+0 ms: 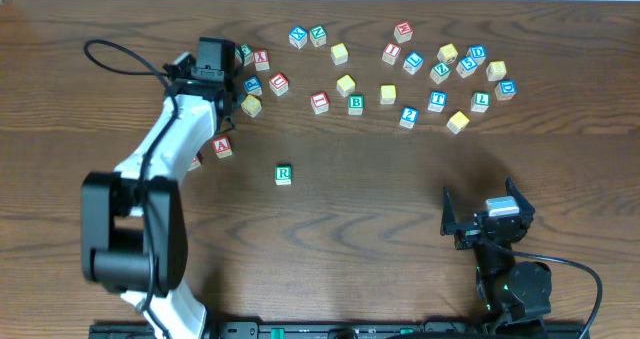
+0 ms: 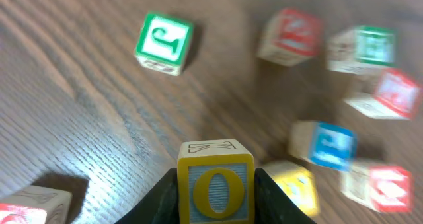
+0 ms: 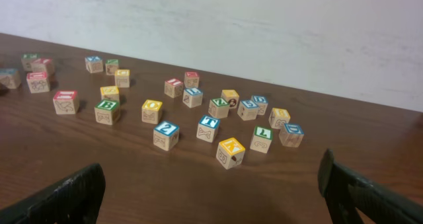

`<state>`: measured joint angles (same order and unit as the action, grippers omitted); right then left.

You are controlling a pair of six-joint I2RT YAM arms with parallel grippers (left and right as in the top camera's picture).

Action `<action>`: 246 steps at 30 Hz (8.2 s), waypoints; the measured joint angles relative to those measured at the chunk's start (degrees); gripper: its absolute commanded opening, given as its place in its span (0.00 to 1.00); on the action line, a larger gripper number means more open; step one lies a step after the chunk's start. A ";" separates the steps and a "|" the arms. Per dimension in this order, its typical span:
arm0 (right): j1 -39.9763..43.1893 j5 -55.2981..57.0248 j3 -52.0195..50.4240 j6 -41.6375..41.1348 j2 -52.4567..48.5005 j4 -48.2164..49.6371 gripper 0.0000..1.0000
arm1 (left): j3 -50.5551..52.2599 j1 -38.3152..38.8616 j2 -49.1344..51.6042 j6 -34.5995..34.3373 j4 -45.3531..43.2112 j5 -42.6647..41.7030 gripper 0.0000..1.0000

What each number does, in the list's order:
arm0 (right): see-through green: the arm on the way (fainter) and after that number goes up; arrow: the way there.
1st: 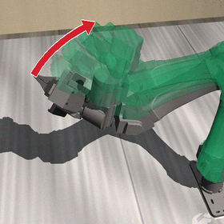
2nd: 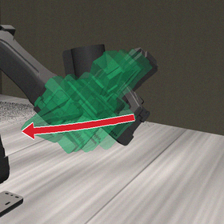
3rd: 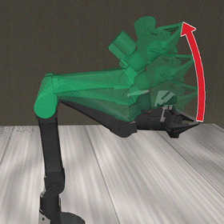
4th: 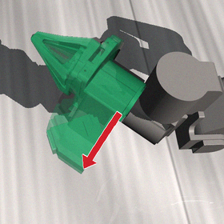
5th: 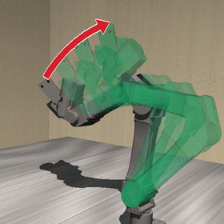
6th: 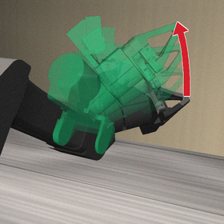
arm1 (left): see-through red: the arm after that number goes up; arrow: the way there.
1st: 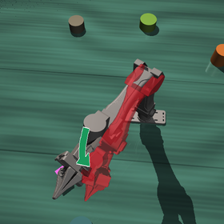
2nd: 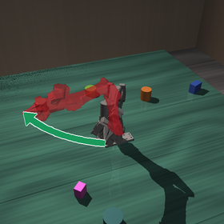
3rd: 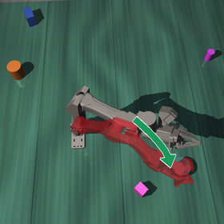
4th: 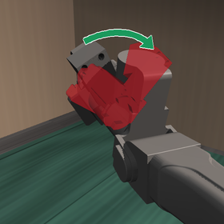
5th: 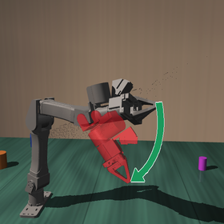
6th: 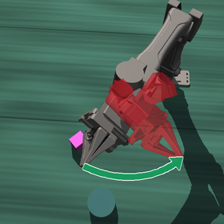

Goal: Spell out ROBOT
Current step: 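Lift the yellow O block and carry it right toward the R block, then lower the yellow O block onto the table right of the R block, then open the left gripper and lift away from the O block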

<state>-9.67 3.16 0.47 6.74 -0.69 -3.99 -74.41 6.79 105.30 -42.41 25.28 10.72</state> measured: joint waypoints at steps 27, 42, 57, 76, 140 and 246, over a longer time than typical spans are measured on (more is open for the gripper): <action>0.00 0.00 0.00 0.00 0.00 0.00 0.99 | -0.31 13.99 -20.44 20.63 21.73 -14.01 0.30; 0.00 0.00 0.00 0.00 0.00 0.00 0.99 | -0.31 25.38 -11.91 21.68 22.25 -11.56 0.25; 0.00 0.00 0.00 0.00 0.00 0.00 0.99 | -0.31 26.67 -0.28 21.66 14.80 -8.39 0.24; 0.00 0.00 0.00 0.00 0.00 0.00 0.99 | 5.66 26.67 -0.28 19.28 8.31 -7.76 0.20; 0.00 0.00 0.00 0.00 0.00 0.00 0.99 | 9.16 26.77 -0.28 15.26 8.85 -7.32 0.32; 0.00 0.00 0.00 0.00 0.00 0.00 0.99 | 9.14 26.43 -0.28 21.55 -0.76 -0.46 0.40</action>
<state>-9.67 3.16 0.47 6.74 -0.69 -3.99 -65.28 33.21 105.01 -20.86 24.51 10.26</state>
